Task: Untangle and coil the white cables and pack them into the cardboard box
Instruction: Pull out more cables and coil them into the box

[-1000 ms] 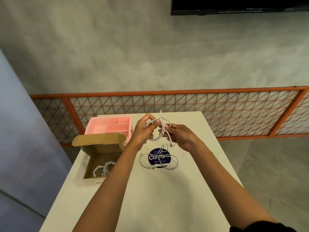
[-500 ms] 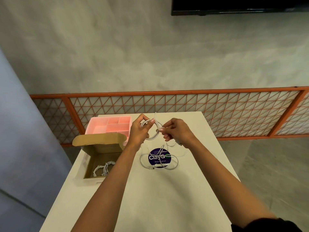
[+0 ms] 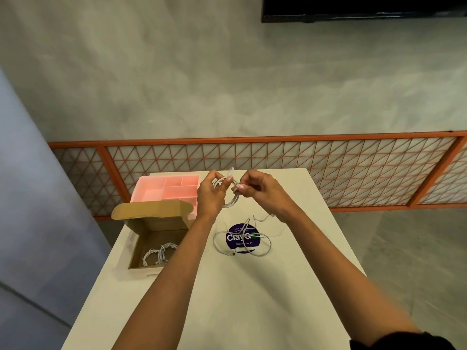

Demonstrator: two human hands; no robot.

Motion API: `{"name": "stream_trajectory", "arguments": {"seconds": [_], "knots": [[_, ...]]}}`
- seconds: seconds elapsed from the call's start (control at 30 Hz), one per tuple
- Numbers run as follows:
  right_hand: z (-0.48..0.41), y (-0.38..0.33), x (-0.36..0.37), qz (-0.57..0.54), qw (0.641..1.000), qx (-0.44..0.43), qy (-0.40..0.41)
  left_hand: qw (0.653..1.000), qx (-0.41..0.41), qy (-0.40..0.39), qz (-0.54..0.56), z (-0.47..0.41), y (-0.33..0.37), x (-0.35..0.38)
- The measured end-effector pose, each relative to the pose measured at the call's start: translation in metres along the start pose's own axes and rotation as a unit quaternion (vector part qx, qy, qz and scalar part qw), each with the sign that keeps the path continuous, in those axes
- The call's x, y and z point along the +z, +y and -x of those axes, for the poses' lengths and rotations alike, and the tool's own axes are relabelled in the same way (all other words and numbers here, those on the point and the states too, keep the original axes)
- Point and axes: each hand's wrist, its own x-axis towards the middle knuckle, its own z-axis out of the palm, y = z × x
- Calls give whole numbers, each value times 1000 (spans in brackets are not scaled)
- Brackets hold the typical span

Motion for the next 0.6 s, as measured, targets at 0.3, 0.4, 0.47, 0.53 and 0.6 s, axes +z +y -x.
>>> {"name": "stream_trajectory", "arguments": {"seconds": [0.3,0.4,0.47,0.53,0.6], "knots": [[2,-1,-8,-151,988,30,-9,999,30,21,-31,3,10,9],[0,2,-9,-182,982,50,-8,999,26,24,-28,3,8,11],[0,4,-6,-186,981,54,-5,1000,4,5,26,3,5,12],[1,6,-4,-192,980,58,5,997,-27,-4,69,3,5,14],[3,7,-3,-208,976,64,11,996,-41,3,78,2,5,14]]}}
